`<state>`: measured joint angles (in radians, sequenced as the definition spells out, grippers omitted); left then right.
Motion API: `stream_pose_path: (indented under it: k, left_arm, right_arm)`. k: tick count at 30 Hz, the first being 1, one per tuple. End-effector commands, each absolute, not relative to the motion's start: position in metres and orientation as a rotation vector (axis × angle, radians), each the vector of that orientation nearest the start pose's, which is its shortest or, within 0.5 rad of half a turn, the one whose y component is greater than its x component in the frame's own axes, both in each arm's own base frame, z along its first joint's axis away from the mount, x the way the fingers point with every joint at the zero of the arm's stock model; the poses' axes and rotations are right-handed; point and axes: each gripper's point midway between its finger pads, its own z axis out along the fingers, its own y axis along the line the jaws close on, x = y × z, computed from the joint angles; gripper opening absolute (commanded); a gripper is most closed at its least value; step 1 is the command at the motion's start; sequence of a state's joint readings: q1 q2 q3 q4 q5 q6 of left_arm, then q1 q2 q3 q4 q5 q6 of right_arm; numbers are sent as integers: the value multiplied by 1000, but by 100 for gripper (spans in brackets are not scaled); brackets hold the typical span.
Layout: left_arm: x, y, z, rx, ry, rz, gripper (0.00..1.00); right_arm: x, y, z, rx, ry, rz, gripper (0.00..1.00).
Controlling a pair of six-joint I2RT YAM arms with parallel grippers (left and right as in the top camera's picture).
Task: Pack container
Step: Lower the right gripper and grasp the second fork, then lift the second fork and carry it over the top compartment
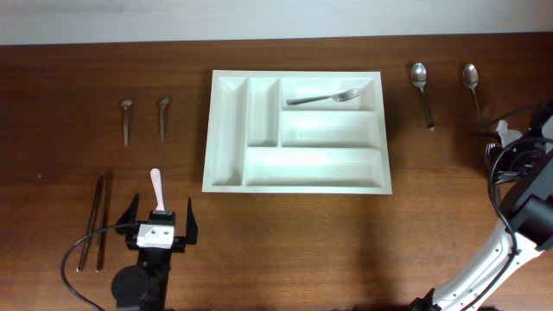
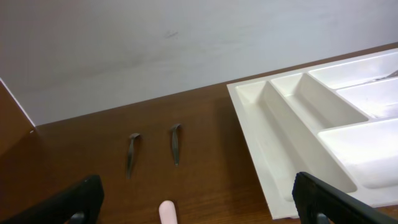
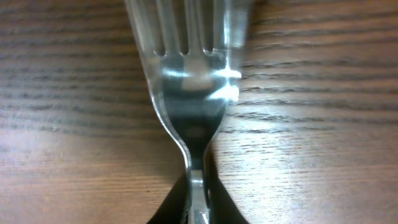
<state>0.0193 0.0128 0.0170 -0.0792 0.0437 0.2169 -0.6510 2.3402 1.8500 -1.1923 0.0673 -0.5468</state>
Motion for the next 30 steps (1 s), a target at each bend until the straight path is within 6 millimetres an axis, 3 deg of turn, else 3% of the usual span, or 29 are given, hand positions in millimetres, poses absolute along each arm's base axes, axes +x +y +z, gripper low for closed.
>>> stream_pose_path:
  k: [1,9,16,20,25,30]
  left_arm:
    - [246,-1,157,186,1638,150,99]
    - [246,-1,157,186,1638,151,99]
    - [246,-1,157,186,1638,151,99]
    - [246,-1,157,186,1638,150,99]
    - [246,-1,157,186,1638,150,99]
    - [246,-1,157,186,1638,151,99]
  right_arm:
    - [327,-257,-21,249,3280,29,4]
    - [353,-236,-22,305,3242,-13,4]
    - [399,-208,-11,692,3088,-84,4]
    - [431,-187,15,896,2965,-93,4]
    - [469,-171,58,840,2863,-90,4]
    - [497,-158,113,926,2715,-23,4]
